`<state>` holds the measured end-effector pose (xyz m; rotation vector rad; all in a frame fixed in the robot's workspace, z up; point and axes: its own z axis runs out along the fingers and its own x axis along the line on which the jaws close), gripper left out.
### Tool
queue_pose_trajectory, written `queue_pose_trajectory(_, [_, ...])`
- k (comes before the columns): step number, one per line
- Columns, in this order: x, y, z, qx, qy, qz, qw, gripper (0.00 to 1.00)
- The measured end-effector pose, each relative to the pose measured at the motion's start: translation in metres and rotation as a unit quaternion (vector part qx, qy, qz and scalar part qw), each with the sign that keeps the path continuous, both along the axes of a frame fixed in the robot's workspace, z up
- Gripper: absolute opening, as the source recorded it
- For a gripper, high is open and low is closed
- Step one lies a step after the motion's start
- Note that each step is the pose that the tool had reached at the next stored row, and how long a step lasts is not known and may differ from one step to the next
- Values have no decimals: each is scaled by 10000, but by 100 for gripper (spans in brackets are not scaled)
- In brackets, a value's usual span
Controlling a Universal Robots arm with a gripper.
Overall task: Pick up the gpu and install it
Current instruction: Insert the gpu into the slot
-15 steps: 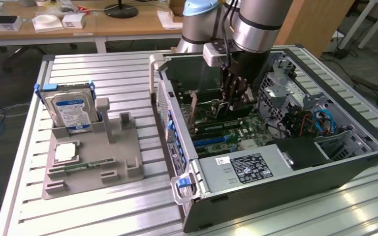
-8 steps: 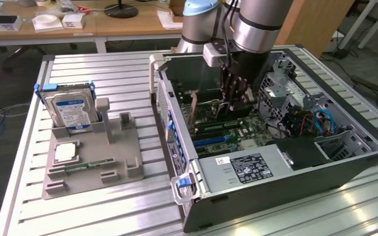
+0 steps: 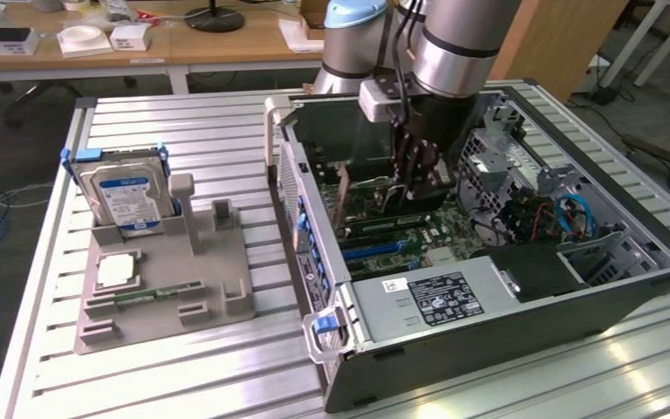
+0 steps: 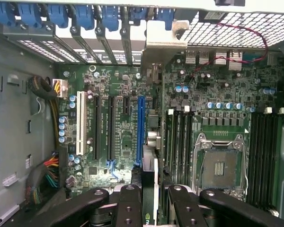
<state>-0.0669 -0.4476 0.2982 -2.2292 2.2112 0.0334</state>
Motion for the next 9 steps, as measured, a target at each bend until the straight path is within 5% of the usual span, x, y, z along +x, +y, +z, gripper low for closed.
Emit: queue_pose_trajectory(9, [-3, -52, -26, 0, 0, 0, 10000, 26])
